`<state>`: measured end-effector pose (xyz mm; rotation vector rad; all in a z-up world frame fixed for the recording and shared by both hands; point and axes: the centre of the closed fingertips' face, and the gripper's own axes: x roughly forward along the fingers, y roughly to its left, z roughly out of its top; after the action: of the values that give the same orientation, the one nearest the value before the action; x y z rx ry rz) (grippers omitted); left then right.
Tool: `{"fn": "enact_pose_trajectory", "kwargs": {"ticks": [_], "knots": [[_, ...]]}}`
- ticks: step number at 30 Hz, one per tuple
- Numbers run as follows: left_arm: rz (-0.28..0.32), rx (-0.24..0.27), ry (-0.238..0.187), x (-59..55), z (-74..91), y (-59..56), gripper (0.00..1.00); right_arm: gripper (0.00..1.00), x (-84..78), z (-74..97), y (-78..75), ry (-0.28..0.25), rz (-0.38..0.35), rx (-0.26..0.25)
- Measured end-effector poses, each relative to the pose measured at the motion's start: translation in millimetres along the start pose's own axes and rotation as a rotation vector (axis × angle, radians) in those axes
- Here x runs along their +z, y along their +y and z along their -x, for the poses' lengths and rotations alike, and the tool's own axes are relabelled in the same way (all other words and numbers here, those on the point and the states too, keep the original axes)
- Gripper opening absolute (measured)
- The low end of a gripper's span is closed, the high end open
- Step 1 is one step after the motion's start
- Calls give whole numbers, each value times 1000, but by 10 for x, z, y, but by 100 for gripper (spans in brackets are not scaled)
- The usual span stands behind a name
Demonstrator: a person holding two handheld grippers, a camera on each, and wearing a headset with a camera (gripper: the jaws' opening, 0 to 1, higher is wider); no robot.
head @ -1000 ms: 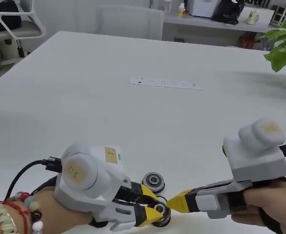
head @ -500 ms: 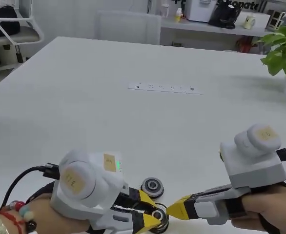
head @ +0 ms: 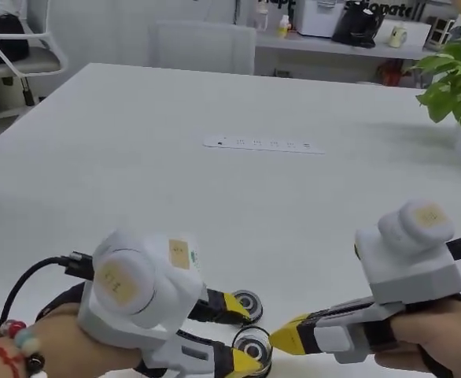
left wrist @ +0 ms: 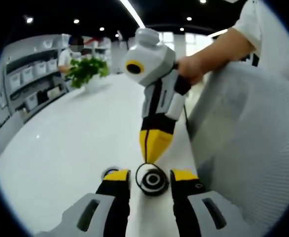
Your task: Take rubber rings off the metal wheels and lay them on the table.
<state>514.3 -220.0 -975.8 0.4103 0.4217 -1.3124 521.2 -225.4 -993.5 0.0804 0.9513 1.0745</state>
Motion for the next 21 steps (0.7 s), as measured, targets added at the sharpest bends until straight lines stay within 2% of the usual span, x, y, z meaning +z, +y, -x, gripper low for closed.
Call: {"fn": "enact_pose_trajectory", "kwargs": {"ticks": [6,8,9,12,15,18,21], "knots": [[1,8,-25,146,96,-3,52,0,61,42,-21,-30,-14,-4],[6,32,-50,247,132,54,55,0,72,49,-19,-34,-16,-6],[17,45,-76,325,162,83,56,0,79,57,-19,-38,-16,-7],[26,53,-105,438,237,103,61,0,110,76,-6,-51,-15,-5],[-23,71,-85,475,303,128,63,0,155,109,-5,-70,-15,-7],[-15,55,-80,525,375,105,67,0,189,143,-5,-88,-12,-16],[-14,59,-92,586,478,92,71,0,240,190,-1,-117,-21,-19]]}}
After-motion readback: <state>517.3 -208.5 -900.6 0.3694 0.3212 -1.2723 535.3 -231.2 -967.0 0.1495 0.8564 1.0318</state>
